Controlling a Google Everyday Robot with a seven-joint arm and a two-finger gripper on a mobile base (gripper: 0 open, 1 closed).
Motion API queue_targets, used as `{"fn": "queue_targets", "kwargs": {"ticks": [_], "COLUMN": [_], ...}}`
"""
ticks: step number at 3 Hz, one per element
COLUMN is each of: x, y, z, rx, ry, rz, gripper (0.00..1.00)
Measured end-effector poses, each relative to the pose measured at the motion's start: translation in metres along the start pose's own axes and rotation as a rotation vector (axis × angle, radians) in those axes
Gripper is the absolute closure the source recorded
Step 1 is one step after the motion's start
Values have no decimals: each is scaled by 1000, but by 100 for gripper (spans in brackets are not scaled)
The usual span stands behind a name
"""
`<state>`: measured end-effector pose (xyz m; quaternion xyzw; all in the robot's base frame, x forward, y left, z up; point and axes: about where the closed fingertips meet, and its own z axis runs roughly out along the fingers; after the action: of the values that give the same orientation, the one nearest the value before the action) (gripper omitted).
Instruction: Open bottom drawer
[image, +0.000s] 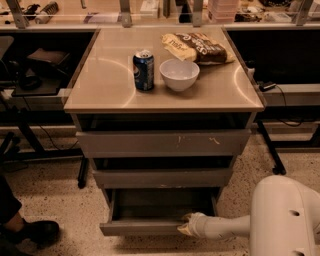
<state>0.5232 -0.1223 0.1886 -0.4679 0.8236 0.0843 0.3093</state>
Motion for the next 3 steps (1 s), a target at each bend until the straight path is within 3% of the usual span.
{"fn": "queue_targets", "kwargs": {"ticks": [1, 2, 3], "x": [0, 10, 23], "y": [0, 22, 43], "z": [0, -6, -17], "rx": [0, -12, -9], "ry": [0, 4, -2], "rz": [0, -26, -11], "gripper": [100, 100, 100]}}
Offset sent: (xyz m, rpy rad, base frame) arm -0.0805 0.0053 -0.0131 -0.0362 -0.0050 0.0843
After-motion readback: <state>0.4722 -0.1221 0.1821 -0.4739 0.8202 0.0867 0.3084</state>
